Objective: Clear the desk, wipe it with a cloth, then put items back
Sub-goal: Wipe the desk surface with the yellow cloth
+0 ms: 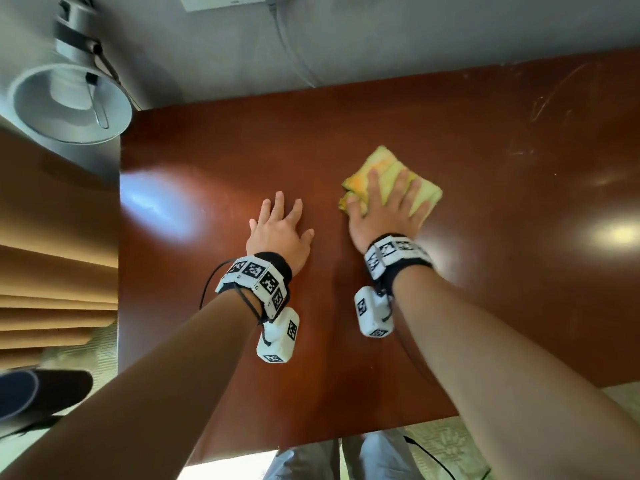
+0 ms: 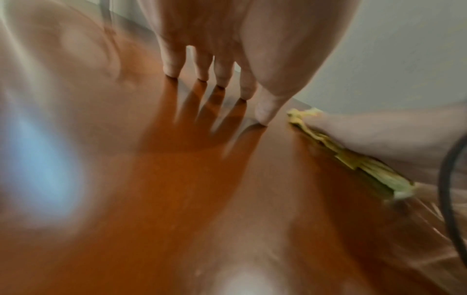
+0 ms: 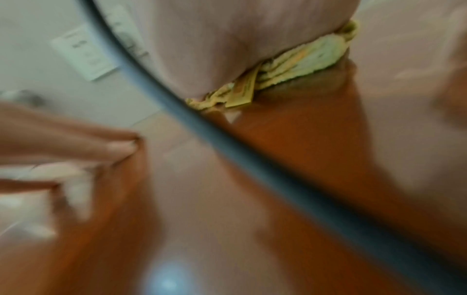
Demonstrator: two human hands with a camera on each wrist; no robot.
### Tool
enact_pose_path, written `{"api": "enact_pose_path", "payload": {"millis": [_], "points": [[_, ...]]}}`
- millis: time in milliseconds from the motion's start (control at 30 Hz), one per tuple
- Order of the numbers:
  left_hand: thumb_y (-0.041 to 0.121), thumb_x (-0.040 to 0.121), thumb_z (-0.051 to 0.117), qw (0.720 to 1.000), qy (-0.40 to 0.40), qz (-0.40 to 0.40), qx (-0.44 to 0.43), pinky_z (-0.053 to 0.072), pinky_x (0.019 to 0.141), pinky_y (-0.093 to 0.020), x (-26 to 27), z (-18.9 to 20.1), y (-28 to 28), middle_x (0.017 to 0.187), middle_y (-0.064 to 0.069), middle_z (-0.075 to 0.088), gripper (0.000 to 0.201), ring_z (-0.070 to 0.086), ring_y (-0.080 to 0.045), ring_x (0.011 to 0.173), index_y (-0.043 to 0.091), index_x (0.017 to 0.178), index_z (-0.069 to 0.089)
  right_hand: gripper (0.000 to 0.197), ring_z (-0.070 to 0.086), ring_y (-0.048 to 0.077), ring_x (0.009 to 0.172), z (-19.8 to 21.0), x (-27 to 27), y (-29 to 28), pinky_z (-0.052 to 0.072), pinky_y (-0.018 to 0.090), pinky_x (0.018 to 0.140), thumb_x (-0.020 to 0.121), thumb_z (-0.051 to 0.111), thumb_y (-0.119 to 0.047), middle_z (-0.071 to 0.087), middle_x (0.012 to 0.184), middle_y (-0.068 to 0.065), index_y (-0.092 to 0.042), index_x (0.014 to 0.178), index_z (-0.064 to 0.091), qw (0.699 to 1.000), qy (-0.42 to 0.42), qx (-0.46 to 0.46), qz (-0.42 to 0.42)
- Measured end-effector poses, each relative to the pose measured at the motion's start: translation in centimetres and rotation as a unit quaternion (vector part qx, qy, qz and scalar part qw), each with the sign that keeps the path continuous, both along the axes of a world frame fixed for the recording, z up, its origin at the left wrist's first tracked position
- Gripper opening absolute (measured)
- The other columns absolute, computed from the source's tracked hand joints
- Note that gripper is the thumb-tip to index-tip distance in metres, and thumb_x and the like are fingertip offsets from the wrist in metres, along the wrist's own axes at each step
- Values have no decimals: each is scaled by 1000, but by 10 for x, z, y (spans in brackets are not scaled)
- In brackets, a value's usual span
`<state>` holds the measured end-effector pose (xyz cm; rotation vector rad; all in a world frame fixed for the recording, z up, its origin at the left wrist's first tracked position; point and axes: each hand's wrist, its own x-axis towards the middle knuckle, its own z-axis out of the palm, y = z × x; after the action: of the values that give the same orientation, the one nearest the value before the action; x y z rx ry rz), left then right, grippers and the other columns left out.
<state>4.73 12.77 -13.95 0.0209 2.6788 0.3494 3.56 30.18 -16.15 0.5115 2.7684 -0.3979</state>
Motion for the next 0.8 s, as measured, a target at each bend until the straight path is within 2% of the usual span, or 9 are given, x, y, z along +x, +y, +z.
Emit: {"api": "enact_pose_path", "payload": {"millis": [133, 333, 467, 633, 800], "points": [[35, 106, 34, 1000, 19, 6, 24, 11, 125, -43, 11, -2, -9, 168, 1, 4, 54, -1, -22, 154, 28, 158, 21, 65, -14, 35, 152, -9, 21, -61, -9, 61, 118, 98, 20, -62, -10, 167, 11, -41, 158, 6, 992, 52, -7, 112], [38, 105, 36, 1000, 13, 22, 13, 14, 124, -44, 25, 0, -6, 168, -1, 4, 56, -1, -25, 154, 28, 158, 22, 66, -16, 31, 152, -7, 28, -48, -10, 58, 120, 98, 18, -66, -12, 167, 7, -42, 157, 4, 989, 34, 2, 142], [45, 103, 38, 1000, -15, 21, -9, 12, 123, -51, 30, 2, 6, 168, -6, -3, 63, -3, -30, 154, 27, 159, 16, 68, -18, 30, 152, -6, 31, 4, -14, 57, 119, 95, 13, -70, -16, 167, 5, -43, 157, 1, 996, 8, 13, 85], [52, 101, 36, 999, -32, 32, -30, 13, 121, -60, 44, 2, 21, 167, -6, -8, 67, -6, -32, 153, 29, 159, 10, 70, -18, 29, 152, -1, 40, 93, -11, 57, 120, 95, 10, -71, -16, 166, 8, -42, 157, -3, 998, -29, 38, -31], [57, 100, 35, 997, -43, 51, -43, 15, 117, -65, 63, 3, 26, 167, -2, -10, 69, -8, -32, 153, 34, 158, 7, 70, -18, 30, 152, -4, 43, 83, -10, 59, 119, 96, 12, -69, -14, 166, 10, -41, 158, -4, 996, -8, 27, -86]]}}
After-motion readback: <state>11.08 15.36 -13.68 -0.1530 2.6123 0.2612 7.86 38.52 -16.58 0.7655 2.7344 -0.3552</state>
